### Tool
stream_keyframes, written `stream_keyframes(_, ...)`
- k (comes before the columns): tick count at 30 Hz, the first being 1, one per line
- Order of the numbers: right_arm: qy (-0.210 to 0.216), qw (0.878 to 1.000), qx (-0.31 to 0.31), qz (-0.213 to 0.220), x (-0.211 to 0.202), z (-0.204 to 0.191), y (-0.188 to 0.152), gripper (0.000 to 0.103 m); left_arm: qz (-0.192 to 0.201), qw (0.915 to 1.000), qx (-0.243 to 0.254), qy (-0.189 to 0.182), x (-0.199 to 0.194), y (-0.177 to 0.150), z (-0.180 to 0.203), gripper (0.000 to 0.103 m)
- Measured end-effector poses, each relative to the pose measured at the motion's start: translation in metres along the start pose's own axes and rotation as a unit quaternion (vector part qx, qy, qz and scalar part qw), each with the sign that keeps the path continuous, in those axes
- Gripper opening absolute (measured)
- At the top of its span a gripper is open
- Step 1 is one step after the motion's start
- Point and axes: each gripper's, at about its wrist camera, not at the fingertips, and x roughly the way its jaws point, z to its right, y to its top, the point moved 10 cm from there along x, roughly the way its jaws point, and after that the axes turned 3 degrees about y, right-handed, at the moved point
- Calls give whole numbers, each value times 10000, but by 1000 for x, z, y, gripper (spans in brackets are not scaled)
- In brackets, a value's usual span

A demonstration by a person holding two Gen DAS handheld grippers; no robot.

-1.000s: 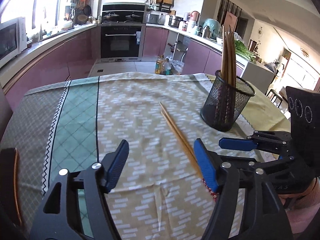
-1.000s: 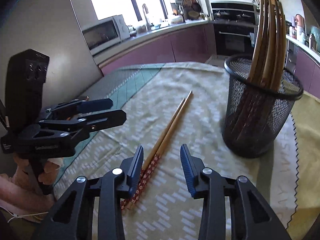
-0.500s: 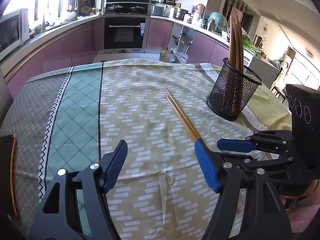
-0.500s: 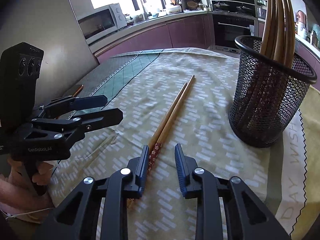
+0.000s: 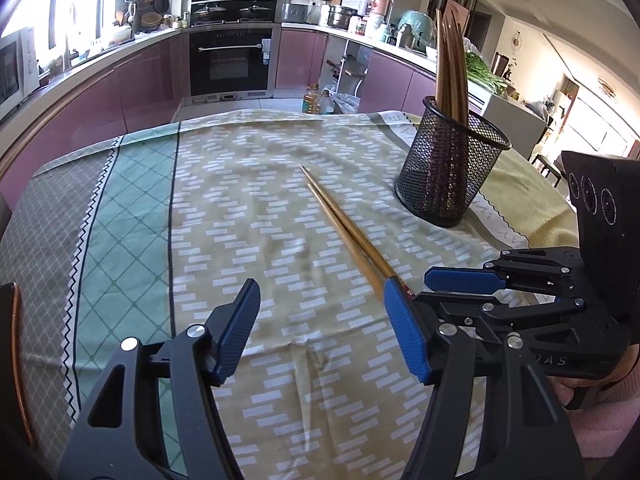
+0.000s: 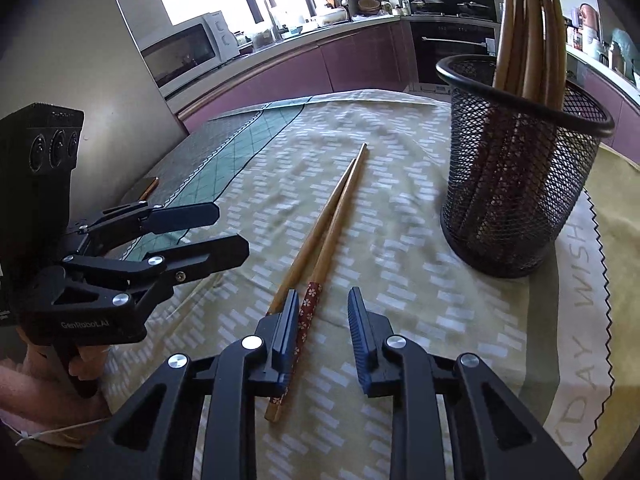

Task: Organize utensils
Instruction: 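Pull both open grippers back toward the remaining chopsticks on the cloth, then close the left gripper on a chopstick while the right gripper grasps the red-tipped one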

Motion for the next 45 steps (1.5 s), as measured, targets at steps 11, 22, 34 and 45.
stream_keyframes(11, 55, 9999, 105, -33, -3, 8, -2, 23, -327, 9987, 381, -117, 26, -2, 25, 48)
stream_keyframes(22, 22, 10000, 13, -64, 2, 8, 5, 23, -416, 9977, 502, -160, 34, -2, 26, 26)
stream_keyframes(34, -199, 9998, -57, -62, 29, 11, 39, 18, -472, 9979, 367, -244, 36, 0, 16, 15)
stream_keyframes(45, -159, 9994, 300, 28, 17, 23, 27, 6, -478, 9979, 357, -241, 38, 2, 15, 15)
